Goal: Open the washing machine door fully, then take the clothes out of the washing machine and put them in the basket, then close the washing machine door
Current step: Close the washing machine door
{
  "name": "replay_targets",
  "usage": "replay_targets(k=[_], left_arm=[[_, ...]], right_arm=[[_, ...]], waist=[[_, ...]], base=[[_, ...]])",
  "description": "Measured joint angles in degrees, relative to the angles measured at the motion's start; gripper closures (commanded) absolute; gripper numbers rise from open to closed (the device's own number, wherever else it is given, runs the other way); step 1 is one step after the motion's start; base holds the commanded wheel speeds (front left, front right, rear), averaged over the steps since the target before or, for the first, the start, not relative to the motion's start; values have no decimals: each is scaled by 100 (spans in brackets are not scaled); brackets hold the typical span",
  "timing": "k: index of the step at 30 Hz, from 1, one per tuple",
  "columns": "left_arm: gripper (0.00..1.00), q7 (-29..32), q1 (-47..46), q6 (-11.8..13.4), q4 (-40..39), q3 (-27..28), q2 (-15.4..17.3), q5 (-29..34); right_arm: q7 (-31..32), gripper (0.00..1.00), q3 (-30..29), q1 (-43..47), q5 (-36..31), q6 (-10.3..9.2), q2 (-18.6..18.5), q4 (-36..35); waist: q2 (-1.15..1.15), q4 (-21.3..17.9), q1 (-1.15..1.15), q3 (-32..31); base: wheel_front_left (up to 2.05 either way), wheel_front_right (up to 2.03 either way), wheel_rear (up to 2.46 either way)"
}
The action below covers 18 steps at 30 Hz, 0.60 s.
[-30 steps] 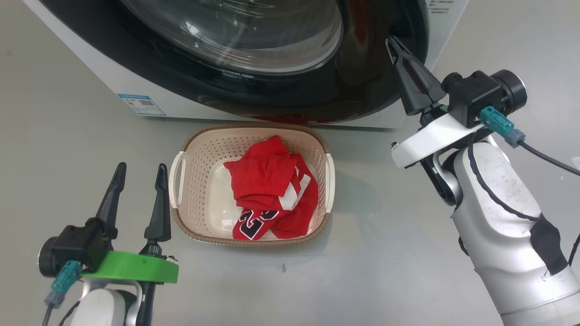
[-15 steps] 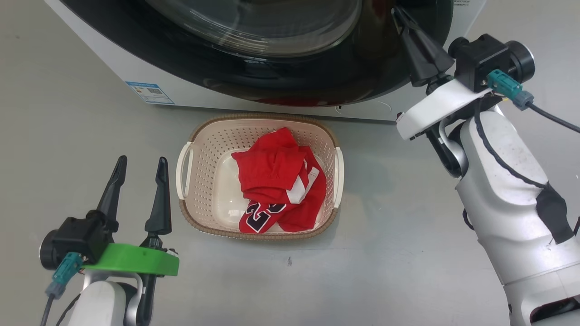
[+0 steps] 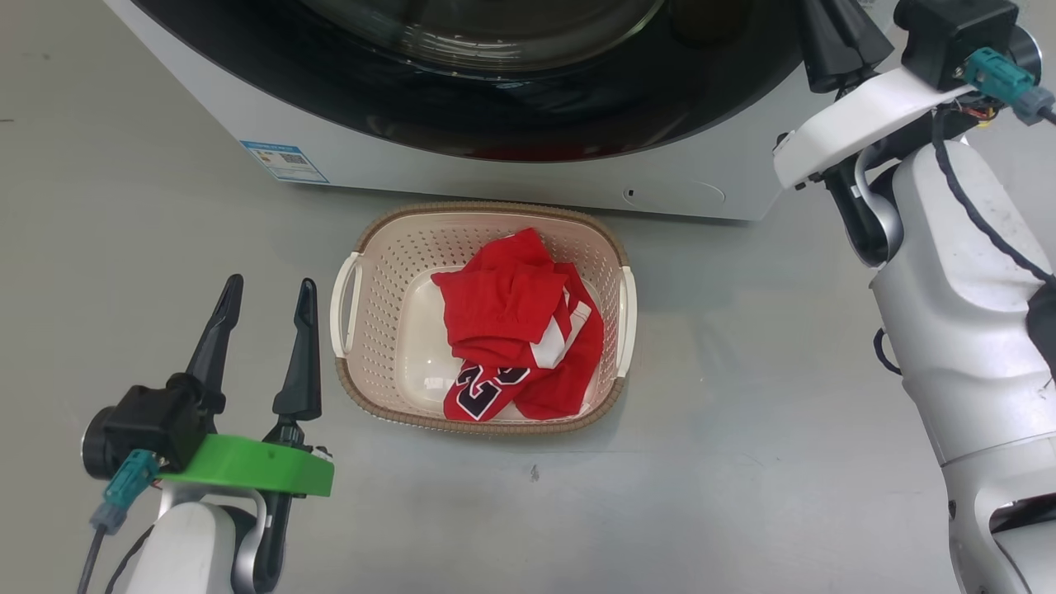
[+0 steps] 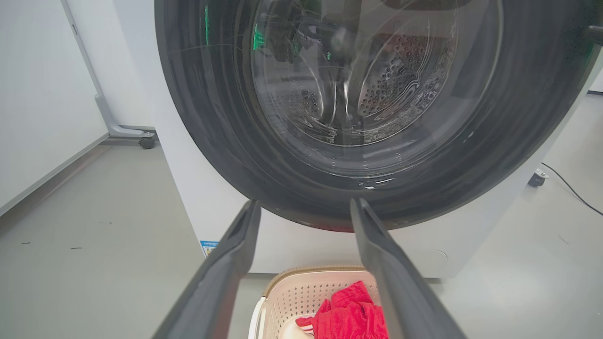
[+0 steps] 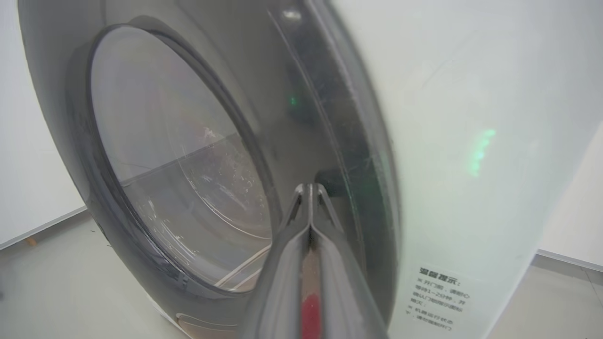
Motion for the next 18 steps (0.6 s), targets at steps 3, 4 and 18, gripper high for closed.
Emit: replay_targets(k=[3,4,18], left_arm=[[0,0,-26,-13,5,-4,-2,0],[0,0,-32,-15,8,-4,-4,0],[0,0,-31,-30,63,82,-21,1]], right_arm=[[-29,100,-83,-22,46,-4,30,90],[-33,100,-94,-30,62,-4,43,124],[-54,100,54,-76,107,-4,122,526]], waist=[[0,21,0,-3],[0,27,0,-5],[0,-10,0,-174]], base=[[0,0,0],[0,0,0],[0,0,0]])
